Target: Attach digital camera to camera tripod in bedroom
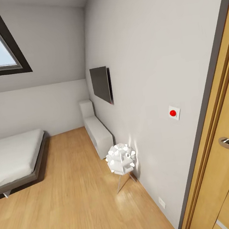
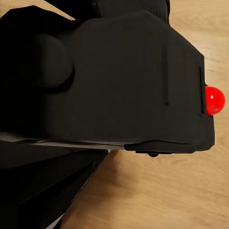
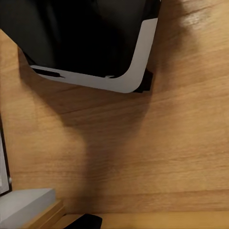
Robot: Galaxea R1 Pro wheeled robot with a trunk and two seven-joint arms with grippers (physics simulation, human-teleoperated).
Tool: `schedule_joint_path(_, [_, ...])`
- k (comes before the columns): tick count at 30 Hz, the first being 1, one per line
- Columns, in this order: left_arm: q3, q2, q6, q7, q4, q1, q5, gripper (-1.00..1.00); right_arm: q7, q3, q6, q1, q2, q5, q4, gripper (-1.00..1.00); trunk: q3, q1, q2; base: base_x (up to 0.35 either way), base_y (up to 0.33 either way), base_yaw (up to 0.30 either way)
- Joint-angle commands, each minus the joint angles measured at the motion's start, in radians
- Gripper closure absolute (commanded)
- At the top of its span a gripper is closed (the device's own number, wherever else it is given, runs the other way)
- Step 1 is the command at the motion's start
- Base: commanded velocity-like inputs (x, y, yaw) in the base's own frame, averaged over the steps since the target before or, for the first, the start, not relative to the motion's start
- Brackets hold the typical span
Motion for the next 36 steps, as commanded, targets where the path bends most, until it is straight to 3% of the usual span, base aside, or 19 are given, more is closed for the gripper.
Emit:
schedule_joint_path(1, [-0.008,0.000,-0.002,0.004,0.000,-0.001,0.006,1.00,0.003,0.001,0.001,-0.001,0.000,0.003,0.001,-1.00,-0.002,0.000,-0.002,0.000,0.000,0.000])
schedule_joint_path(11, [-0.005,0.002,-0.003,0.008,0.000,-0.001,0.009,1.00,-0.005,0.003,0.014,-0.001,0.006,0.006,0.002,-1.00,-0.002,0.000,-0.002,0.000,0.000,0.000])
schedule_joint_path(18, [-0.005,0.018,-0.004,0.005,0.001,0.000,0.082,1.00,-0.063,0.002,-0.014,0.003,0.019,0.003,0.003,-1.00,0.001,0.000,-0.002,0.000,0.000,0.087])
schedule_joint_path(23, [-0.005,0.028,-0.001,-0.005,0.001,-0.001,0.103,1.00,-0.078,0.002,-0.031,0.019,0.026,0.002,0.002,-1.00,0.006,0.000,-0.002,0.000,0.000,0.203])
schedule_joint_path(30, [-0.005,0.053,0.015,-0.089,0.001,0.000,0.110,1.00,-0.083,0.002,-0.040,0.026,0.027,0.001,0.002,-1.00,0.011,0.000,-0.002,0.000,0.000,0.230])
schedule_joint_path(36, [-0.005,0.074,0.075,-0.151,0.001,-0.001,0.112,1.00,-0.084,0.002,-0.042,0.027,0.025,0.001,0.002,-1.00,0.016,0.000,-0.002,0.000,0.000,0.240])
